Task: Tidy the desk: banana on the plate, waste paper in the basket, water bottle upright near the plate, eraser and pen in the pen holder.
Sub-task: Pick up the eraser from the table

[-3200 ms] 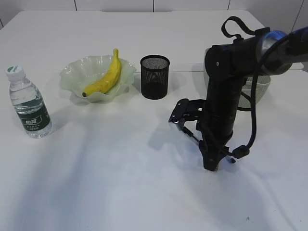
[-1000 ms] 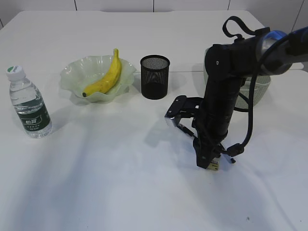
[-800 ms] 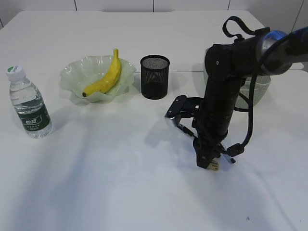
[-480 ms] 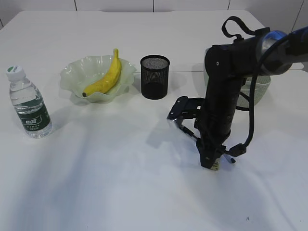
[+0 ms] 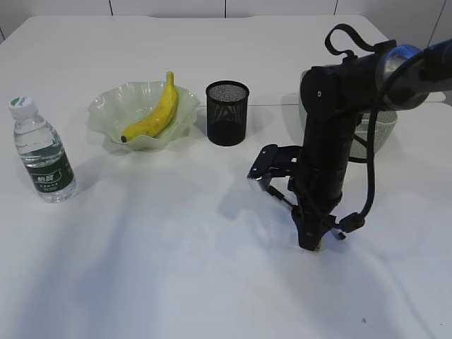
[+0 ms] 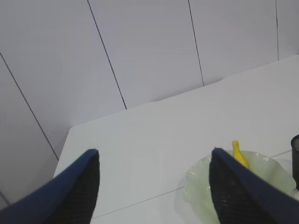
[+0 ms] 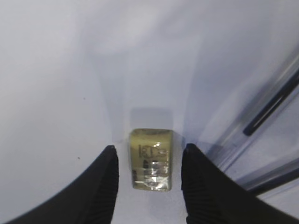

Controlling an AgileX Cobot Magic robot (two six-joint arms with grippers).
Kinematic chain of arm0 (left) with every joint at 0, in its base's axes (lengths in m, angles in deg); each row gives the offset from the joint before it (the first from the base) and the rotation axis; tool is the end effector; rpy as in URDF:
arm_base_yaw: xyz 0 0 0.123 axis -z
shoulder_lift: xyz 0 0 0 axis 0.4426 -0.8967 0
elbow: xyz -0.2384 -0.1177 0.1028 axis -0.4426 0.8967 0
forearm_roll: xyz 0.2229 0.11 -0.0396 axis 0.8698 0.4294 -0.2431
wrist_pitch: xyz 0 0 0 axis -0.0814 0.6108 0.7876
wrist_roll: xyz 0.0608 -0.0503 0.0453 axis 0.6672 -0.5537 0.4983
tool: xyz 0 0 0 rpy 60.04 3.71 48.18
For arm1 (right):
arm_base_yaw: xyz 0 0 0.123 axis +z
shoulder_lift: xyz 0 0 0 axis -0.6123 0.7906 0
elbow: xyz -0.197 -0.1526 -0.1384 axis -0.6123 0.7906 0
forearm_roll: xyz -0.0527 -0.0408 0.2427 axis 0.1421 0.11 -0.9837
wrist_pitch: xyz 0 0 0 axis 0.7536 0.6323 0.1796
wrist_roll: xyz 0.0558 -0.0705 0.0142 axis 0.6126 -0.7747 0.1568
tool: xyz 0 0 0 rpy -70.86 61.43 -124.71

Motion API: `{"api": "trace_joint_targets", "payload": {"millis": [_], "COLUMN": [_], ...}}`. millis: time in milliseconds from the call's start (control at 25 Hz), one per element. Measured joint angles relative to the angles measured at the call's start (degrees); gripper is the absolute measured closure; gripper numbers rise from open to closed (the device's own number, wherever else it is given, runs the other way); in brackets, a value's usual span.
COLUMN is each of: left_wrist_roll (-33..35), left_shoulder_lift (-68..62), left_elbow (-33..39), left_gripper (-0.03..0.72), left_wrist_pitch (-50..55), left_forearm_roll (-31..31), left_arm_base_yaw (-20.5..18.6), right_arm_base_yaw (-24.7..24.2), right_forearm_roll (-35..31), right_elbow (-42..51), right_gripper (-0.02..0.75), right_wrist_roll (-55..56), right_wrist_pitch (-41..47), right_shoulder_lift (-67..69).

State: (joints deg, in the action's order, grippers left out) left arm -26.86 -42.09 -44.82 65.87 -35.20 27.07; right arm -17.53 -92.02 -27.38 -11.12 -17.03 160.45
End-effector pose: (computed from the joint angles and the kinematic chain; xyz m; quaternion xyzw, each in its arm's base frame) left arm 0.2125 -0.0088 0.3487 0.1036 0.7033 0.0478 0.7017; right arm 0.3736 0.1441 0.1296 0.5505 -0.8320 -0.0461 0.0505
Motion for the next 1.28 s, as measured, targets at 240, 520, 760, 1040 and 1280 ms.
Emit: {"api": "trace_joint_targets", "payload": {"millis": [240,520,760,1040,1280], "left_wrist_roll": [0.00,0.00,0.00,0.00,0.00], "left_shoulder_lift": [0.00,0.00,0.00,0.00,0.00], "left_elbow": [0.00,0.00,0.00,0.00,0.00], "left_gripper": [0.169,0.169,0.169,0.169,0.169], "left_wrist_pitch": [0.00,0.00,0.00,0.00,0.00], "left_forearm_roll": [0.00,0.00,0.00,0.00,0.00], "left_arm_base_yaw": [0.00,0.00,0.00,0.00,0.00], "right_arm_base_yaw": [0.00,0.00,0.00,0.00,0.00], "right_forearm_roll": [-0.73,-2.08,-2.08,-1.36,-1.12], "right_elbow": [0.00,0.00,0.00,0.00,0.00], "right_gripper": [0.403,0.415,0.416,0.416,0.417], "right_wrist_roll": [0.38,0.61,0.61,0.62,0.73], "right_wrist_pitch": [0.42,0.69,0.13,-0.40,-0.64], "right_shoulder_lift": [0.00,0.00,0.00,0.00,0.00]}}
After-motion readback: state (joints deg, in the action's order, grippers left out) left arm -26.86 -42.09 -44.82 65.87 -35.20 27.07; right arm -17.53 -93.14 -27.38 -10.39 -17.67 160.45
